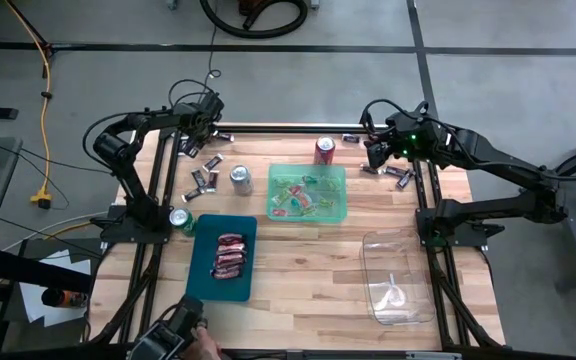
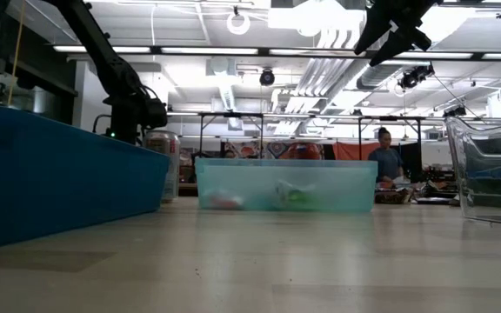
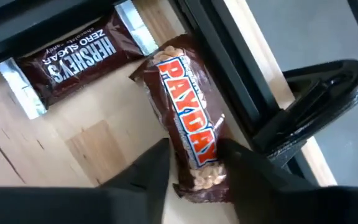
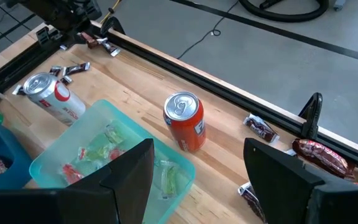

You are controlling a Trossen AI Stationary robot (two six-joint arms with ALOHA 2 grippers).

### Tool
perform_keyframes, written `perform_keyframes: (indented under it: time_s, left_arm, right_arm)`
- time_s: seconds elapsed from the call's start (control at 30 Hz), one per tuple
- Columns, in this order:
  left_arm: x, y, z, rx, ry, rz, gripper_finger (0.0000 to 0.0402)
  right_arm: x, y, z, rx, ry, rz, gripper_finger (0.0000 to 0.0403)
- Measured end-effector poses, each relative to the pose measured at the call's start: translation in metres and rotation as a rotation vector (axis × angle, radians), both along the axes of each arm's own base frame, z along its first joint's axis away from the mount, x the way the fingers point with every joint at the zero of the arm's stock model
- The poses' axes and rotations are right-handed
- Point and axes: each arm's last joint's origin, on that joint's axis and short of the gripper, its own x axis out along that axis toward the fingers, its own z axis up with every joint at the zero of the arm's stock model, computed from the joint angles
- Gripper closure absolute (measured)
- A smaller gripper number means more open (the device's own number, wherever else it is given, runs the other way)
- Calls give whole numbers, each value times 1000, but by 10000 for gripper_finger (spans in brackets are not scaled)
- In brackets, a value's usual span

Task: Organize candy in baskets
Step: Put the brown red chocolate into the blue bin

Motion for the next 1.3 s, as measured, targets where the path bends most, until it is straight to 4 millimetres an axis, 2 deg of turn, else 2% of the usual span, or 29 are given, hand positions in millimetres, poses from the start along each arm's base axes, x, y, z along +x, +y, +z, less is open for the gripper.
perform_keyframes:
  time_s: [0.13, 0.2, 0.4, 0.6, 0.83, 0.97, 1.1, 1.3]
  left_arm:
    - [4, -2, 0, -10, 13, -43, 360]
    - [6, -4, 0, -1, 14, -65, 388]
    - [13, -6, 7, 21, -33, -186, 398]
    - [15, -20, 56, 191, 18, -361, 400]
    - [25, -62, 129, 472, 90, -770, 401]
    - [31, -92, 162, 646, 89, -1171, 401]
    - [31, -123, 184, 789, 40, -1526, 401]
    - [18, -162, 203, 897, -44, -1775, 401]
  right_arm:
    - [0, 0, 0, 2, -1, -2, 160]
    - [0, 0, 0, 5, 3, -2, 160]
    - [-1, 1, -2, 25, 7, -15, 160]
    - [-1, 1, -2, 22, 9, -13, 160]
    - [-1, 1, -2, 25, 6, -16, 160]
    - [-1, 1, -2, 25, 6, -16, 160]
    - [-1, 1, -2, 25, 5, -16, 160]
    - [-1, 0, -1, 38, -12, -32, 160]
